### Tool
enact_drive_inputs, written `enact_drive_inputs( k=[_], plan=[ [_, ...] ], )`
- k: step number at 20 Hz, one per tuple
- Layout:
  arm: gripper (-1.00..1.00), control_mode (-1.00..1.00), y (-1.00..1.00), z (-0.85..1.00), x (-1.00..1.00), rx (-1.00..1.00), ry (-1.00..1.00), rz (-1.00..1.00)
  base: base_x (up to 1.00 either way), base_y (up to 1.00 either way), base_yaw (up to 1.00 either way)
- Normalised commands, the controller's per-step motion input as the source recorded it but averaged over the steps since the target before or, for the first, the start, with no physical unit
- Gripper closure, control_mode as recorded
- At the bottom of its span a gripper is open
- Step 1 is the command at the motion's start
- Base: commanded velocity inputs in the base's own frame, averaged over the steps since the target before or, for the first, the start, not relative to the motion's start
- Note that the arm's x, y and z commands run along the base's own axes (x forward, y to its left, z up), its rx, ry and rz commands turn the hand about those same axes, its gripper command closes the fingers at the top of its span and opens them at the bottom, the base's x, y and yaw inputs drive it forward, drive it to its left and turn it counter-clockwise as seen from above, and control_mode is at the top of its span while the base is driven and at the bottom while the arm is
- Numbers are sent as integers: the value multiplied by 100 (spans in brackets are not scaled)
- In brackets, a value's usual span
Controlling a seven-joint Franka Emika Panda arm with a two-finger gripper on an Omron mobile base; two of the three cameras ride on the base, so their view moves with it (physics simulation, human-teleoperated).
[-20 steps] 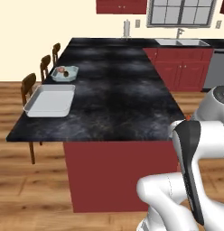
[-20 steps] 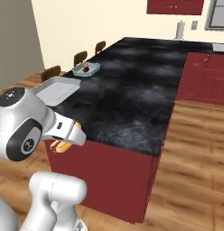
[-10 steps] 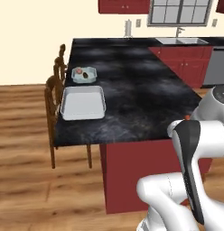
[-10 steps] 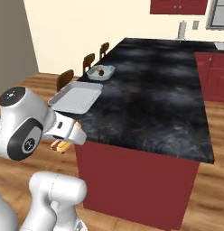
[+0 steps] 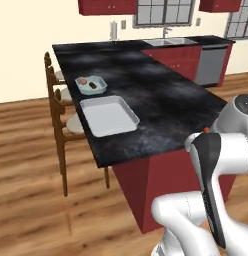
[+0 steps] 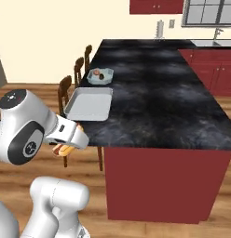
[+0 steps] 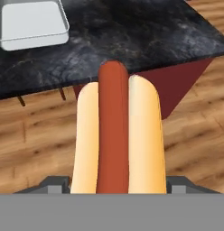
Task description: Place the cold items (sweet potato and peach) from the fridge in one tupperware on the dining counter. Place the warm items (hot dog and kebab skewer) in the stove area in another tupperware.
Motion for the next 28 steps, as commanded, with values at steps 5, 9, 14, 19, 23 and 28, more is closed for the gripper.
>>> enact_drive_inputs(
  k=[5,9,14,19,23,28],
  plan=[
    [100,100,0,0,0,0,0,0,31,100,-46],
    [100,100,0,0,0,0,0,0,40,100,-48],
    [100,100,0,0,0,0,0,0,41,100,-50],
    [100,100,0,0,0,0,0,0,42,100,-52],
    [100,100,0,0,0,0,0,0,42,100,-52],
    [100,100,0,0,0,0,0,0,41,100,-62]
  ],
)
